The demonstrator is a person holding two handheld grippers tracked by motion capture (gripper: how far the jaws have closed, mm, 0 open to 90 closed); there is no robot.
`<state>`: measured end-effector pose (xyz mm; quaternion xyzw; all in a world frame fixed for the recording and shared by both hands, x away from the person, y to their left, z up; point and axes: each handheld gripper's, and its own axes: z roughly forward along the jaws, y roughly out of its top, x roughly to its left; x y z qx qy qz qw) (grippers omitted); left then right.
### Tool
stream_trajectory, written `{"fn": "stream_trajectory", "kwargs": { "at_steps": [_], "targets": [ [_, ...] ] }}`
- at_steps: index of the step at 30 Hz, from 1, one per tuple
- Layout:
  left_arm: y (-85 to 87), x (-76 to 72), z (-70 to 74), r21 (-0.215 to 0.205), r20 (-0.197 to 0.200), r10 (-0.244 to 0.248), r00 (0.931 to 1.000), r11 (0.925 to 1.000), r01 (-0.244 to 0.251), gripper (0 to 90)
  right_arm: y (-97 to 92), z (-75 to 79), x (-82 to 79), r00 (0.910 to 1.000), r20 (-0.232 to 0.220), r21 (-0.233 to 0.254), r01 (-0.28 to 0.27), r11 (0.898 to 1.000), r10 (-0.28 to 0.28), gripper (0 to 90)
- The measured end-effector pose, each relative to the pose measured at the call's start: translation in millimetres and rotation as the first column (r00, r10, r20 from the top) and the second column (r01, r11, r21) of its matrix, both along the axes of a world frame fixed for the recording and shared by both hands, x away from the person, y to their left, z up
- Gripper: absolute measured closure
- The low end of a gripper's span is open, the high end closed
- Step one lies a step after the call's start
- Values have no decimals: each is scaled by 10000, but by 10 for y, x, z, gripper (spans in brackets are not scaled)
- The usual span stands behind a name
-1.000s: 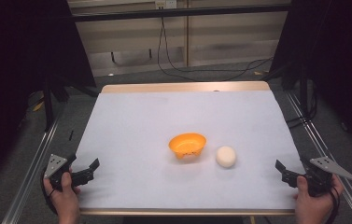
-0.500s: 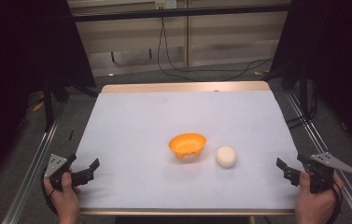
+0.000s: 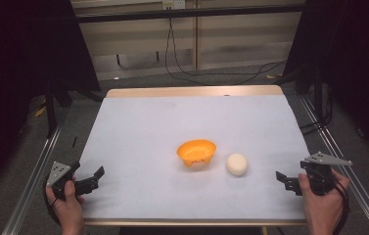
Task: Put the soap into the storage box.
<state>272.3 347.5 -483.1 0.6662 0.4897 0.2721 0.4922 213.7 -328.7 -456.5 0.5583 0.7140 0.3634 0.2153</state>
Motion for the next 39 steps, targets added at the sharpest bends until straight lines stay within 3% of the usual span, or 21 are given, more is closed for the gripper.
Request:
{"fn": "stream_trajectory", "kwargs": {
  "at_steps": [4,7,9,16,26,33,39],
  "targets": [
    [-5,1,0,46,-14,-9,10000,10000,9,7,84,29,100,9977,-529,-468,-448,9979,423,37],
    [-11,3,1,106,-52,-24,10000,9999,24,7,112,31,132,9958,-733,-504,-583,9970,545,41],
    [-20,10,2,266,-95,-75,9999,9996,77,7,166,23,192,9898,-1146,-494,-908,9946,846,42],
    [-22,21,1,258,-196,-83,9998,9996,88,7,296,34,293,9795,-1570,-787,-1397,9871,1261,44],
    [-34,18,0,228,-202,-89,9998,9997,93,7,515,21,453,9653,-1936,-684,-1915,9791,1753,71],
    [-34,28,1,392,-255,-141,9996,9991,151,7,710,35,568,9395,-2505,-580,-2553,9651,2335,103],
    [-36,29,1,375,-263,-147,9995,9992,157,7,819,51,628,9348,-2507,-512,-2723,9609,2515,109]
  ]
}}
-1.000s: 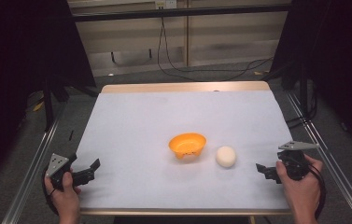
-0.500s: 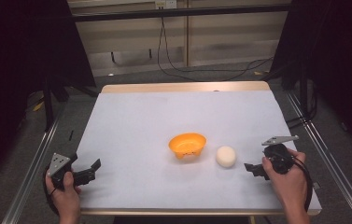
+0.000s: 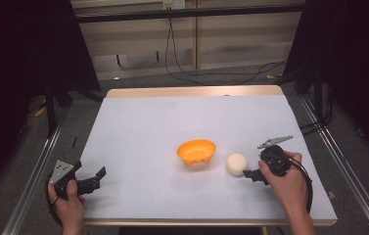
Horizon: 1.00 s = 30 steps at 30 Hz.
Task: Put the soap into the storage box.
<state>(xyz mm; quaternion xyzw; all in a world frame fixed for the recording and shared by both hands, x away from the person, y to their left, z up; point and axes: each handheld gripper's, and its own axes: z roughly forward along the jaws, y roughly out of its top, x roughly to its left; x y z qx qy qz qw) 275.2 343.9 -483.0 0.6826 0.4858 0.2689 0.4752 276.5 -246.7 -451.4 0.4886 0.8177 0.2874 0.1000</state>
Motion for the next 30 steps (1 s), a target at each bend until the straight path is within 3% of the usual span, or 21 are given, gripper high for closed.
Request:
{"fn": "stream_trajectory", "kwargs": {
  "at_steps": [11,30],
  "targets": [
    [-1,5,-1,-35,-76,-44,10000,10000,43,7,201,-7,118,9991,-311,86,-272,9996,274,113],
    [1,15,-1,-28,-131,-30,9999,10000,29,6,405,-78,249,9978,-611,-38,-268,9996,265,133]
  ]
}}
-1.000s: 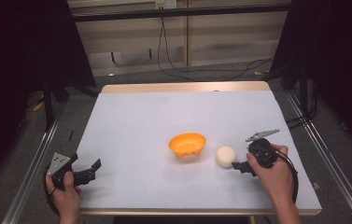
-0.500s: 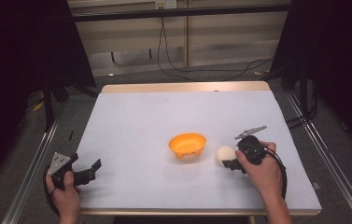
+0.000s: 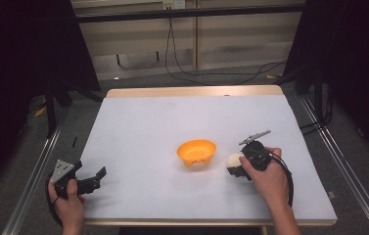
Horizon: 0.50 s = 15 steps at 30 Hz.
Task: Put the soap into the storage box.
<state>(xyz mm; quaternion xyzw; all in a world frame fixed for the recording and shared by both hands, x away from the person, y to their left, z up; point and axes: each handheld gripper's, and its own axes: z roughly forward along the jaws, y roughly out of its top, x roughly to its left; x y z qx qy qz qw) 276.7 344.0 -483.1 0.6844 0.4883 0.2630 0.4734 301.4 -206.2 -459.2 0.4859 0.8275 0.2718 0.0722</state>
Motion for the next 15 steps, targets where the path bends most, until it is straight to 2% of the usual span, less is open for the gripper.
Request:
{"fn": "stream_trajectory", "kwargs": {
  "at_steps": [4,6,15],
  "targets": [
    [-1,1,-1,-26,-24,-8,10000,10000,8,6,20,-19,22,9999,-86,-75,51,10000,-52,164],
    [2,2,0,43,-27,-9,10000,10000,9,6,23,-25,32,10000,-39,-44,64,10000,-64,228],
    [-3,1,0,23,-45,-9,10000,10000,9,6,30,-27,50,9998,-185,-108,76,9999,-78,238]
  ]
}}
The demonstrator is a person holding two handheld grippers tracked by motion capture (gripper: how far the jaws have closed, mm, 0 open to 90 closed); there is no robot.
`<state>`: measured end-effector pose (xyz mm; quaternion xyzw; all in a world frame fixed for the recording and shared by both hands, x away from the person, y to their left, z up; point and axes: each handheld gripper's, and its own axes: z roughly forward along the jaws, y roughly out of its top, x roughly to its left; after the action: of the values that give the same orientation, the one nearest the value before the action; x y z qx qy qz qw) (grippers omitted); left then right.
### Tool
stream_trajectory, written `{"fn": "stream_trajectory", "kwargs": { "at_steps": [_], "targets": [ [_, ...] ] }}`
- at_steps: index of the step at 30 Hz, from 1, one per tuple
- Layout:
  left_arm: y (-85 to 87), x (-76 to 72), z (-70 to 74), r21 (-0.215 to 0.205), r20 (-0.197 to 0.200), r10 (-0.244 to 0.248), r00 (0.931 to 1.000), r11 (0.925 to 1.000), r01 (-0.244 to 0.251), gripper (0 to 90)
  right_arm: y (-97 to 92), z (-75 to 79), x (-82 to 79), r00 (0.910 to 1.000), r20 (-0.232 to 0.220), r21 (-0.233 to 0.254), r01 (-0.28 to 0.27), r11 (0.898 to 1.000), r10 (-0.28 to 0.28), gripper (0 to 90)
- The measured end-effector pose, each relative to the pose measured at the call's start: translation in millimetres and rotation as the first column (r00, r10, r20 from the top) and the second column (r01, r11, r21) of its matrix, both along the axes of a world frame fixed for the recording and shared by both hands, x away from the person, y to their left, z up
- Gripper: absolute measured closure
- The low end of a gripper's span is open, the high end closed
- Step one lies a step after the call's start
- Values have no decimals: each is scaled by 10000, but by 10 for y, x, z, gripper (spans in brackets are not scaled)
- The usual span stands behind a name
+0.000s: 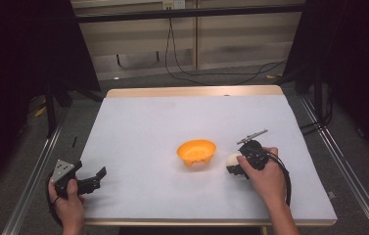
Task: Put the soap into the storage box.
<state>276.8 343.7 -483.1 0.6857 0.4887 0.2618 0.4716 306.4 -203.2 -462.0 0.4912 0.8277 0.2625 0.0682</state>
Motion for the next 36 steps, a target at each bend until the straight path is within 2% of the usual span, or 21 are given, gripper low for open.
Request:
{"fn": "stream_trajectory", "kwargs": {
  "at_steps": [8,20,24,26,31,36],
  "targets": [
    [1,1,1,63,10,-15,10000,10000,15,6,-23,49,-8,9996,92,95,277,9996,-278,240],
    [-1,1,0,67,15,-6,10000,10000,6,6,-21,200,40,9997,234,146,-15,9999,12,240],
    [0,1,1,63,9,-17,10000,10000,17,6,11,252,55,9998,174,160,-35,9999,32,240],
    [1,1,1,63,8,-16,10000,10000,16,6,16,274,72,9994,304,166,-153,9997,148,240],
    [1,2,1,62,3,-22,10000,10000,22,6,51,346,92,9995,244,169,-222,9996,217,240],
    [2,1,1,56,8,-21,10000,10000,21,6,74,399,113,9989,368,235,-301,9993,292,240]
  ]
}}
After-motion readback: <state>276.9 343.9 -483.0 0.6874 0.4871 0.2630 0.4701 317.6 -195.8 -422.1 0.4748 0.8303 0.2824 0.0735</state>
